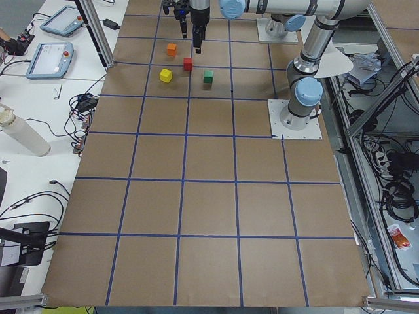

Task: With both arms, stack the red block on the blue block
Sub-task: 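Reach the right gripper across to the red cube at the center, then grasp the red cube with the right gripper and lift it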

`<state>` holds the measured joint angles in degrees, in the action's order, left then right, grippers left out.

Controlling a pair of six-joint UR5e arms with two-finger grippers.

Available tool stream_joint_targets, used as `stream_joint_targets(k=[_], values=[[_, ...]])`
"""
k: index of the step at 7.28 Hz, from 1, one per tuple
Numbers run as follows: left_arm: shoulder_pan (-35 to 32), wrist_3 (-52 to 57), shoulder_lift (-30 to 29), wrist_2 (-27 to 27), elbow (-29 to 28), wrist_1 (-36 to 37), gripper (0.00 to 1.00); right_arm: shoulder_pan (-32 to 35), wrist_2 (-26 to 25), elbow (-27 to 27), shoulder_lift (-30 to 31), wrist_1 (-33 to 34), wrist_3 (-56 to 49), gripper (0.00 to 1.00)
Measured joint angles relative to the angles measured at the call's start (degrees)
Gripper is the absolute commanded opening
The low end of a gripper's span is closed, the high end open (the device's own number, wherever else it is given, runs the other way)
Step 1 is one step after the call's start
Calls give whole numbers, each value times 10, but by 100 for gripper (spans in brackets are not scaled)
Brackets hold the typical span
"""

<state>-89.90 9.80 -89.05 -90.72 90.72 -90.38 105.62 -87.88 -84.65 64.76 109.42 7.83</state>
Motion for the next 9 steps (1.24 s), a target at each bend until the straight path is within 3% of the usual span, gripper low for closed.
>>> stream_joint_targets(k=[4, 7, 9], values=[[-2, 0, 0, 0, 1, 1, 100, 44, 12, 0, -67, 68, 65, 100], [-2, 0, 0, 0, 2, 2, 100, 50, 13, 1, -94, 79, 72, 100], [-2, 0, -1, 0, 2, 3, 100, 50, 13, 0, -106, 80, 73, 24]])
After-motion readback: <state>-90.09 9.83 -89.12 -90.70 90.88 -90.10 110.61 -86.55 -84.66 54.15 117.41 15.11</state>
